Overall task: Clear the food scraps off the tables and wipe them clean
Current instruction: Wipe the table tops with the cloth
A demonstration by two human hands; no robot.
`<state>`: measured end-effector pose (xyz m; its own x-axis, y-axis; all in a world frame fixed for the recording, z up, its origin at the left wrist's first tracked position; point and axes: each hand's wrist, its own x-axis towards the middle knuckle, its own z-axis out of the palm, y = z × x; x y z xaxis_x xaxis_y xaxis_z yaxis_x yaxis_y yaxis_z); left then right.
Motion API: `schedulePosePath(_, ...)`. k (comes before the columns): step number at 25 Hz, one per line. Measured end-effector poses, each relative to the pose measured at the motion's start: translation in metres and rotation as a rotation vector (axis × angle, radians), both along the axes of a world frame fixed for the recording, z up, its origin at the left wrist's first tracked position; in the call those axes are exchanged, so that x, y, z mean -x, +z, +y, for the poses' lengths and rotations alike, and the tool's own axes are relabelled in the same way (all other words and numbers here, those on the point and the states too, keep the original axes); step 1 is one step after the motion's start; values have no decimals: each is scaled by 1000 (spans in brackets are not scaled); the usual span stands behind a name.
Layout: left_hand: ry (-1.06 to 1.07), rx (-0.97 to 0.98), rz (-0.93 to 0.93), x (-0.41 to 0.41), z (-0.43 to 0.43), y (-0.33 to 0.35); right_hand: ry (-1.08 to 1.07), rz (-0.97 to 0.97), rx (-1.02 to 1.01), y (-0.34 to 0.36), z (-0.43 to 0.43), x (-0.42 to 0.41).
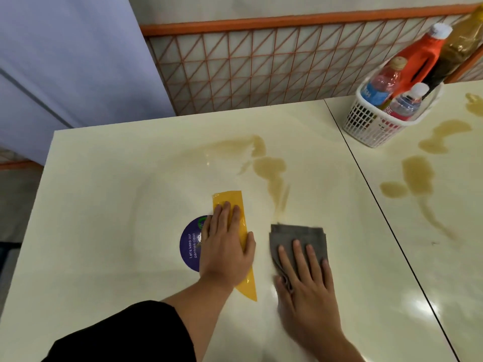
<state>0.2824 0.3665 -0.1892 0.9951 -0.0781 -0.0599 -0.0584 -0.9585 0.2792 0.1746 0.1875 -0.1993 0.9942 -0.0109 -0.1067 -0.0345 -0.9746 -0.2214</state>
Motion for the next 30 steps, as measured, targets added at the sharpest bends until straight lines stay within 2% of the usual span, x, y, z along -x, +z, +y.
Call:
schedulePosePath(2,0,5,8,1,1,1,-28,-3,-1,-2,7,17)
schedulePosePath(5,-6,12,4,2,3,2,-7,40,9,0,7,-15)
schedulePosePath(7,-6,21,1,2,3,5,29,55,19,4,5,-63)
schedulePosePath(14,3,47,16,3,2,3,83,104,17,6,0,-308)
schedulePosePath(18,14,52,43,2,1,0,82,146,35,10,5,-366)
schedulePosePath(21,12,58,52,3,3,0,82,95,-21,10,5,-336)
schedulePosePath(27,12,47,53,1,3,-2,121,16,-54,6,-3,-150)
schedulePosePath(30,24,24,64,0,2,-3,157,37,-24,4,-2,-129)
